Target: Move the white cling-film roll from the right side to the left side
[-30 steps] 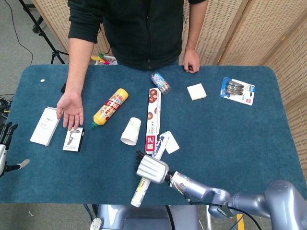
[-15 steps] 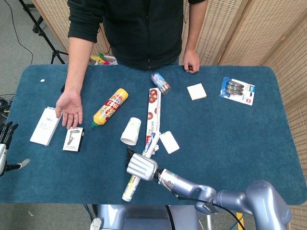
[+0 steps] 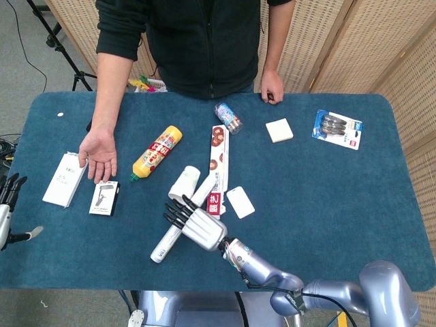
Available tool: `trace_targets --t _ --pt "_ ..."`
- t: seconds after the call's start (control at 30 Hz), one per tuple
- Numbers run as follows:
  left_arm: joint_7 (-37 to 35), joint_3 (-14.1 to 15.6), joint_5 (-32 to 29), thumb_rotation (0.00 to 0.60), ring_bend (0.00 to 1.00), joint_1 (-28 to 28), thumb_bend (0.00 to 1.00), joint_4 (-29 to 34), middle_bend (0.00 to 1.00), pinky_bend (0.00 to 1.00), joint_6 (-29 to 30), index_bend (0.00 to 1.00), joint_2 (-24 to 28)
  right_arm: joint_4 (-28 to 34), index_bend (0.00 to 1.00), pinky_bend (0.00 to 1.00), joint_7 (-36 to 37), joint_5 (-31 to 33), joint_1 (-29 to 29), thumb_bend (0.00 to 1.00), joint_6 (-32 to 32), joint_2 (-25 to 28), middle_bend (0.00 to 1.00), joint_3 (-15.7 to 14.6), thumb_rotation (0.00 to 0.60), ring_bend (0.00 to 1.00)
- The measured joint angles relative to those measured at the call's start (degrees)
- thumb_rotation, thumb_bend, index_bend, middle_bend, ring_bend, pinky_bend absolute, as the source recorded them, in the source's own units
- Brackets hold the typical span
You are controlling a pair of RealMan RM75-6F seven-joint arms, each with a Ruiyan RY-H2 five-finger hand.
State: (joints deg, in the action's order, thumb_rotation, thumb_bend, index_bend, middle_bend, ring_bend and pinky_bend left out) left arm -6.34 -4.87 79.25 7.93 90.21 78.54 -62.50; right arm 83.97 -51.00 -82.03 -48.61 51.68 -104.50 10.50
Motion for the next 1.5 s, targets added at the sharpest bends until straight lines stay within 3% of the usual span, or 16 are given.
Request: trace_targets --t 0.23,0.4,0.57,0.77,1.03,1.2,1.37,1.5 --pt "-0.1 0.2 0.4 0.6 0.0 0.1 0.0 0.1 0.0 0.0 -0.1 0.0 0.0 8.1 0.0 0.06 -6.4 3.4 2.0 0.0 3.5 4.1 0.0 0.9 0.6 0.0" --pt "-1.1 0.4 1.1 0.6 0.0 0.6 0.0 -0.4 0.0 0.0 -0.8 0.0 0.0 13.8 0.0 0.05 -5.9 2.7 6.3 0.0 9.1 12.7 0.0 -0.3 0.6 0.0" --pt "-1.4 0.5 2.7 0.6 0.0 1.1 0.0 -1.5 0.0 0.0 -0.6 0.0 -0.4 15.8 0.0 0.04 2.7 -0.9 13.4 0.0 18.8 23.2 0.0 -3.0 0.6 0.0" --pt "-1.5 1.4 5.4 0.6 0.0 1.9 0.0 -2.8 0.0 0.0 -0.8 0.0 -1.3 13.8 0.0 0.02 16.0 -2.9 24.3 0.0 30.9 29.4 0.0 -6.2 0.6 0.0" --pt "-1.8 2.6 9.9 0.6 0.0 3.3 0.0 -3.8 0.0 0.0 -0.6 0.0 -2.3 8.0 0.0 0.0 30.6 -2.5 34.6 0.0 39.6 31.6 0.0 -9.3 0.6 0.0" --pt "-1.5 3.8 17.8 0.6 0.0 5.4 0.0 -7.3 0.0 0.0 1.0 0.0 -3.5 5.7 0.0 0.0 36.4 -2.5 38.6 0.0 42.3 31.5 0.0 -10.1 0.6 0.0" --pt "-0.8 4.9 26.6 0.6 0.0 8.4 0.0 -14.3 0.0 0.0 3.7 0.0 -5.7 5.1 0.0 0.0 38.5 -2.0 39.6 0.0 42.0 31.5 0.0 -9.2 0.6 0.0" --pt "1.2 5.6 34.6 0.6 0.0 12.4 0.0 -23.3 0.0 0.0 5.9 0.0 -8.8 4.9 0.0 0.0 39.1 -1.8 39.8 0.0 41.7 31.7 0.0 -8.1 0.6 0.0"
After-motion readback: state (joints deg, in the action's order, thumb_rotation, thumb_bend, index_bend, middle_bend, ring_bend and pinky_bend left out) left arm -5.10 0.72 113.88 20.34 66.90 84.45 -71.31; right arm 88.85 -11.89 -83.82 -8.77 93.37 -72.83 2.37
